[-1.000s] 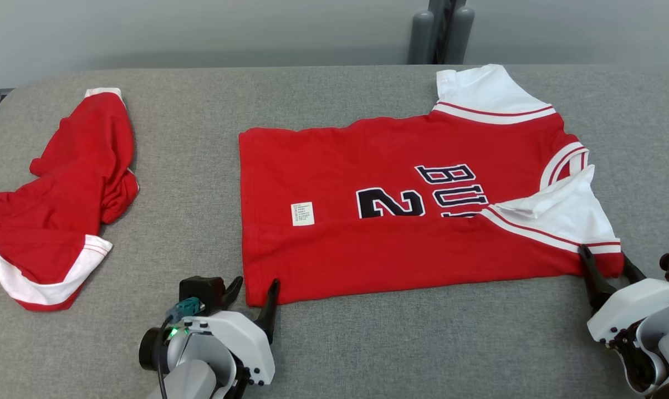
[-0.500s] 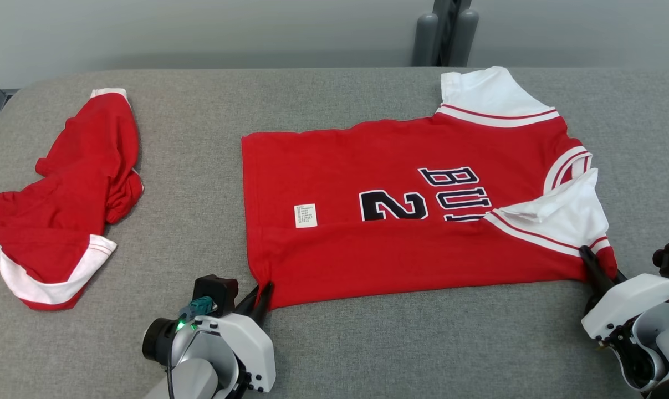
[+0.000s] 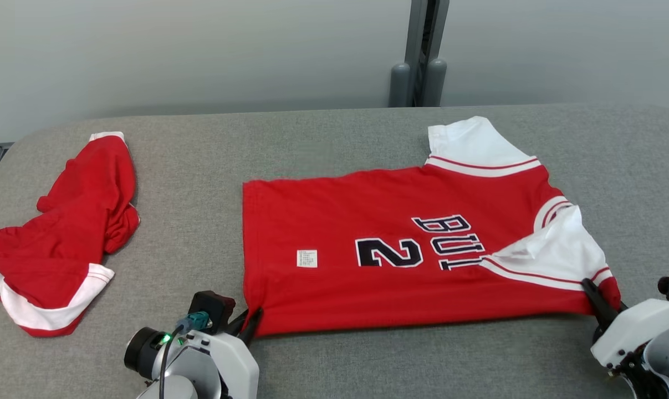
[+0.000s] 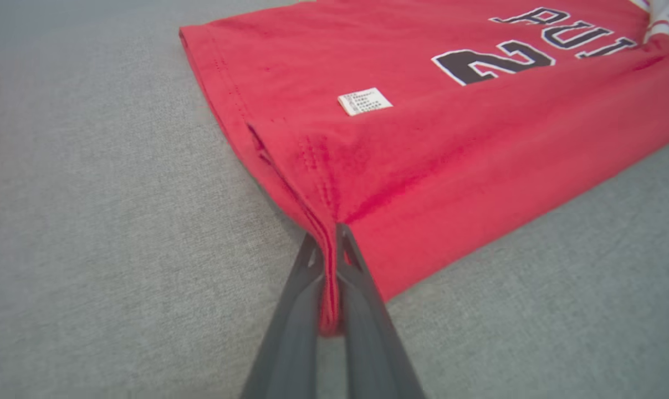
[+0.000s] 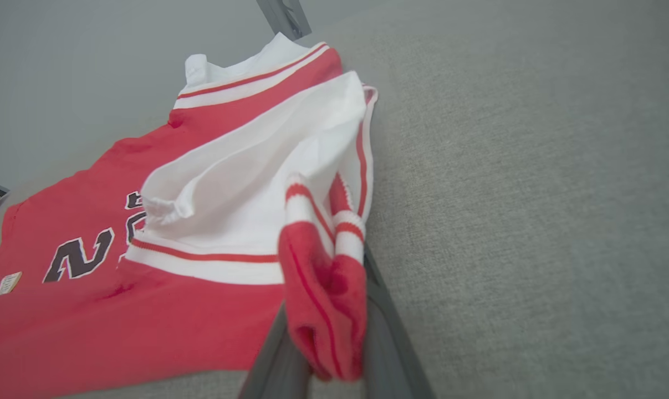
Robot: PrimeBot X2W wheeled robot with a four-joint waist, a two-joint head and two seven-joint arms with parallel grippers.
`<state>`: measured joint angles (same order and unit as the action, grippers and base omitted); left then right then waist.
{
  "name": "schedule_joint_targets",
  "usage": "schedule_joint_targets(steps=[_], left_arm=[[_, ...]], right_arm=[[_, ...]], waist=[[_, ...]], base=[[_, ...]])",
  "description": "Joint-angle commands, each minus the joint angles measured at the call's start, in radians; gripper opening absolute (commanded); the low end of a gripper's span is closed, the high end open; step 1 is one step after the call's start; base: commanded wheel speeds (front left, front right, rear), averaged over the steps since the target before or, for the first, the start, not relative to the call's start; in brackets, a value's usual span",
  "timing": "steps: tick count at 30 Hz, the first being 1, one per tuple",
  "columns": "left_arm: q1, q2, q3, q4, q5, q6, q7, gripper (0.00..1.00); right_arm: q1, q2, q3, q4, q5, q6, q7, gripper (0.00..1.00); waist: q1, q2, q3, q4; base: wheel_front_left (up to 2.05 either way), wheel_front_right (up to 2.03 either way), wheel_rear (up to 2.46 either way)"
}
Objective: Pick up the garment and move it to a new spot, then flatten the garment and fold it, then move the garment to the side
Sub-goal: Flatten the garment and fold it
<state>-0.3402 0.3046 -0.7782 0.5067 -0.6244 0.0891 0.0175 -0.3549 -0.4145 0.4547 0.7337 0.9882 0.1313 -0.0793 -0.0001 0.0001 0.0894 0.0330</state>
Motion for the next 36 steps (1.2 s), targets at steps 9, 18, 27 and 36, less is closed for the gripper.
schedule_joint_targets(steps=[9, 18, 27, 36], left_arm=[[0.08, 0.075, -0.019, -0.125, 0.008, 0.04, 0.052, 0.0], [0.135, 0.119, -0.019, -0.195, 0.001, 0.07, 0.065, 0.0], [0.184, 0.158, -0.021, -0.254, -0.006, 0.094, 0.08, 0.0], [0.185, 0.184, -0.029, -0.298, -0.011, 0.103, 0.122, 1.0]], right_arm=[[0.173, -0.017, -0.117, -0.084, 0.033, -0.001, 0.07, 0.0], [0.347, 0.028, -0.238, -0.214, -0.005, -0.002, 0.153, 0.0], [0.46, 0.12, -0.413, -0.409, -0.121, -0.001, 0.279, 0.0], [0.481, 0.253, -0.627, -0.528, -0.304, 0.0, 0.391, 1.0]], waist=[[0.0001, -0.0001, -0.014, 0.012], [0.0001, -0.0001, -0.009, 0.015], [0.0001, -0.0001, -0.018, 0.006], [0.0001, -0.0001, -0.025, 0.012]], base=[[0.0, 0.0, 0.0], [0.0, 0.0, 0.0], [0.0, 0.0, 0.0], [0.0, 0.0, 0.0]])
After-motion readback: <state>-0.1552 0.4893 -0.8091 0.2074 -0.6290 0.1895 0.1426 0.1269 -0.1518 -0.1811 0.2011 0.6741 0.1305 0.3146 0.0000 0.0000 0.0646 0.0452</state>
